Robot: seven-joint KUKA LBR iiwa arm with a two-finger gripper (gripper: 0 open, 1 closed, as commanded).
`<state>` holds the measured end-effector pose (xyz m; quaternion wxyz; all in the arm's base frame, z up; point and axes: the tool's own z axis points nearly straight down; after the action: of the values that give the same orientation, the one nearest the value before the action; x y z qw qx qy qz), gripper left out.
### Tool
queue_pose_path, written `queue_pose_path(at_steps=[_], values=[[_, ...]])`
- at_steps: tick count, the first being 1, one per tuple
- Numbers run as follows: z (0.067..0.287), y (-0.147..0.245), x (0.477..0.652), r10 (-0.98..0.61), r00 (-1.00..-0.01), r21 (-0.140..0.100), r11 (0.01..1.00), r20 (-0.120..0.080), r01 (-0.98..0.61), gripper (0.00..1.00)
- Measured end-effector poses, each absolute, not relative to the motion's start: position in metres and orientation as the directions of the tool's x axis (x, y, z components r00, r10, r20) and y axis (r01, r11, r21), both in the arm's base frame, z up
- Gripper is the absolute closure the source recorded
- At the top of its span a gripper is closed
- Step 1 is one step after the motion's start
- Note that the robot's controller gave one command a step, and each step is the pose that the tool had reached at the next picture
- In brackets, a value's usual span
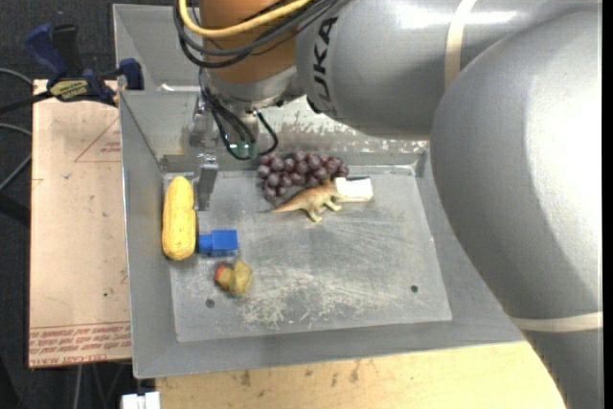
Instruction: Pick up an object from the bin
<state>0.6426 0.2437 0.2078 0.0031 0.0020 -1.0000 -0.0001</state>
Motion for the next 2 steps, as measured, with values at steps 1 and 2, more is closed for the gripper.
queue_pose_path(at_steps=[1, 2], values=[[0.213, 0.243, 0.645, -0.001, -1.0, 0.002, 1.0, -0.001, -0.001, 0.0], [0.175, 0.23, 0.646, -0.083, -0.997, 0.003, 0.997, -0.007, -0.083, 0.0]])
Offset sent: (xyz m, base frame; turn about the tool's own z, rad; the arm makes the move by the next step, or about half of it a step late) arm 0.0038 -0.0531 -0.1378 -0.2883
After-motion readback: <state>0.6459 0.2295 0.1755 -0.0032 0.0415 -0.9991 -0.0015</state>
